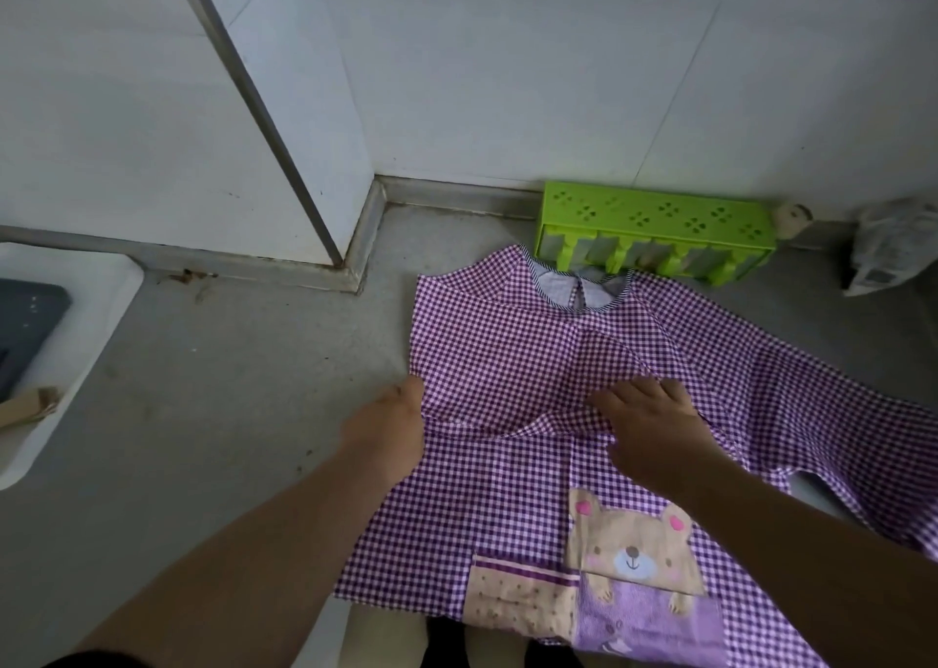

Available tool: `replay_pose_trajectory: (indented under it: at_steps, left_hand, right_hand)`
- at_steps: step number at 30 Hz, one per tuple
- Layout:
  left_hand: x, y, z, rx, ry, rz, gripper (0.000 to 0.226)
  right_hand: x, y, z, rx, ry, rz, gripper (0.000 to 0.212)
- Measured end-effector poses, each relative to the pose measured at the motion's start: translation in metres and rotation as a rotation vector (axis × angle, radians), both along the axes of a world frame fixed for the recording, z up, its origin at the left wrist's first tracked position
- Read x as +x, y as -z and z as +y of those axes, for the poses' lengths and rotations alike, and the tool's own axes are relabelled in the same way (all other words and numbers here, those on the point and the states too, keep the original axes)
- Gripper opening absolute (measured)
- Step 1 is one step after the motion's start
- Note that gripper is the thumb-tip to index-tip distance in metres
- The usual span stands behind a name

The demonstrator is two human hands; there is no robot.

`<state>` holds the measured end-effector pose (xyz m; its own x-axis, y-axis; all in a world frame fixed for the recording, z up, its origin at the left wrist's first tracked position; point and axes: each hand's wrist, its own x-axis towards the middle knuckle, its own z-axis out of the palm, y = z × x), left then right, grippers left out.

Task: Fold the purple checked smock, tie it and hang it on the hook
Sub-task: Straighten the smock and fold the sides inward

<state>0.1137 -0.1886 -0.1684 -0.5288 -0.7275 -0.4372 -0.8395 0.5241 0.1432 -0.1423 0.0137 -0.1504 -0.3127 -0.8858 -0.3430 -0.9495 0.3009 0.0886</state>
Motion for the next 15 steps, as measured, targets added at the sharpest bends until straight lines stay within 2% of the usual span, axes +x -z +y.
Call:
replay_pose_trajectory:
  at_steps: [6,10,11,13,15]
  left_hand:
    - [0.007,-0.008,-0.01,0.087,-0.253,0.026,0.026]
    - [0.018,-0.003,-0.02,0.082,-0.278,-0.007,0.025]
    - [0.021,-0.001,-0.022,0.038,-0.212,-0.014,0.031]
    - [0.025,0.005,-0.025,-0.117,0.112,0.004,0.052]
    - [0.022,0.008,-0.027,-0.178,0.449,0.087,0.058]
  right_hand:
    - [-0.013,0.009,0.012,-0.089,-0.054,0.152,0.029]
    - [-0.025,0.008,0.012,-0.105,-0.11,0.15,0.017]
    - [-0.025,0.008,0.013,-0.035,-0.138,0.121,0.022]
    - [-0.024,0.007,0.017,0.099,-0.188,0.036,0.041]
    - [-0.022,0.005,0.019,0.157,-0.16,-0.059,0.039]
